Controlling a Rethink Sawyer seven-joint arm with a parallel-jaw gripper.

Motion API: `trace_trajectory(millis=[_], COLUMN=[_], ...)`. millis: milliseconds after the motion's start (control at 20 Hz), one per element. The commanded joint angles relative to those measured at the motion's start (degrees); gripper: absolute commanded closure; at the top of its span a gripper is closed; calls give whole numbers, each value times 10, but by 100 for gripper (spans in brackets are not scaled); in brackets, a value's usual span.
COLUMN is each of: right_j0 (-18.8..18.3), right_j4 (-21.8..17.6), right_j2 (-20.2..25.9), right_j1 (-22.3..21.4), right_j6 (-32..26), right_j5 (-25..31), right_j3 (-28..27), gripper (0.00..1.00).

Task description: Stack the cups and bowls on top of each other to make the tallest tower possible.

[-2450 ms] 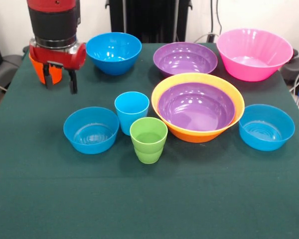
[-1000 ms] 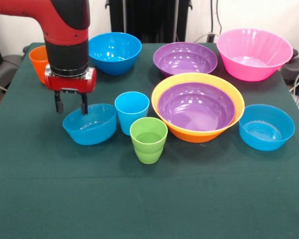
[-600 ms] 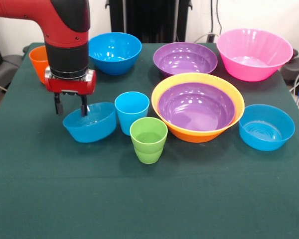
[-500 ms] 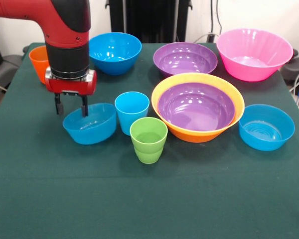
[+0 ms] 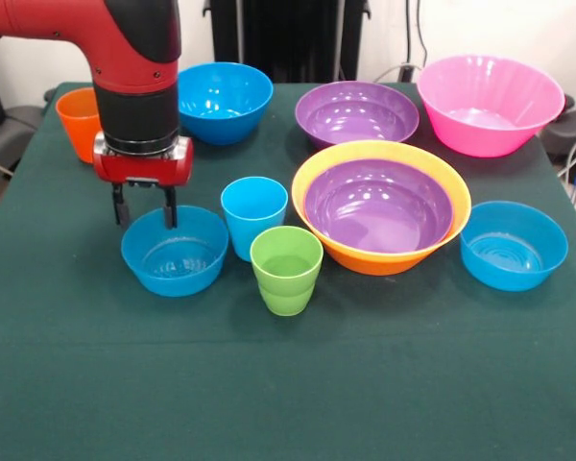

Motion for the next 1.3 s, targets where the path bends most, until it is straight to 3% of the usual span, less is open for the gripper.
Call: trace_trajectory(millis=[50,700,1300], right_j0=[11,27,34], right_j4=[-39,-47,-46], right_j2=[49,38,26], right_j1=[-2,2,-27], right_j6=[-120,-113,-102], right_j5=[24,45,52], right_j3=[-8,-25,-17], gripper=[100,100,100])
